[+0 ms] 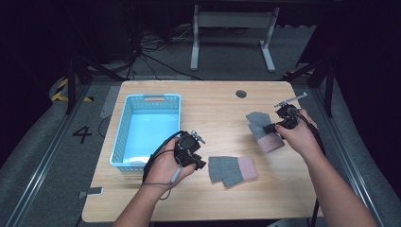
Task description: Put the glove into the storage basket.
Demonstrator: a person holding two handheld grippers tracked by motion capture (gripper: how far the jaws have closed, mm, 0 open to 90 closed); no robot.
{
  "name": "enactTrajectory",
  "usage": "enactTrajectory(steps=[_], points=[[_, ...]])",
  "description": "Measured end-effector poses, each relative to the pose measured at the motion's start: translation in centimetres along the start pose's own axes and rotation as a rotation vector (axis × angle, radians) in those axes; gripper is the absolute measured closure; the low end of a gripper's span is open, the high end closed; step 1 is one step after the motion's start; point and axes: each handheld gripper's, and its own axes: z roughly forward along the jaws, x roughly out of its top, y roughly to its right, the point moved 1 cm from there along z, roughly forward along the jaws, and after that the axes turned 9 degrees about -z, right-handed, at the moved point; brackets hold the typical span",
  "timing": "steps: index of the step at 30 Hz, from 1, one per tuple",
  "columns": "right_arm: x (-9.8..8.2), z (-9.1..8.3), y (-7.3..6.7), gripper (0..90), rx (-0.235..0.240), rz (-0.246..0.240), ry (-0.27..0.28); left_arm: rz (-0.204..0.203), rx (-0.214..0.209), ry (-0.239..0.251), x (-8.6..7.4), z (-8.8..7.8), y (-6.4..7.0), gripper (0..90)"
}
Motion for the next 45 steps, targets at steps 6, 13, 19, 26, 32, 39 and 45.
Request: enactTrajectory(steps=[6, 13, 19, 26, 32, 39, 45], points=[[0.1, -1.3, -1.2, 82.4, 0.041, -0.078, 0.005, 0.006, -0.003, -0.001, 0.1, -0.1, 0.1, 69.7], [0.2, -2.2, -3.3, 82.2, 0.078, -0.194, -0.008, 0.009, -0.001, -0.002, 0.0, -0.2, 0.1, 69.7], [0.4, -2.7, -4.9, 82.1, 0.105, -0.258, -0.014, 0.005, -0.002, 0.002, 0.0, -0.2, 0.2, 69.7], [0.4, -2.7, -6.5, 82.0, 0.135, -0.332, -0.028, 0.01, 0.001, -0.002, -0.1, -0.3, 0.3, 69.7], [0.3, -1.8, -7.4, 82.0, 0.171, -0.382, -0.038, 0.007, 0.002, -0.003, -0.2, -0.3, 0.3, 69.9], [0.2, -0.3, -8.5, 81.9, 0.215, -0.437, -0.055, 0.005, 0.006, -0.012, -0.5, -0.2, 0.3, 69.9], [0.0, 1.0, -9.6, 81.8, 0.249, -0.497, -0.072, -0.003, 0.006, -0.016, -0.7, 0.0, 0.4, 69.9]])
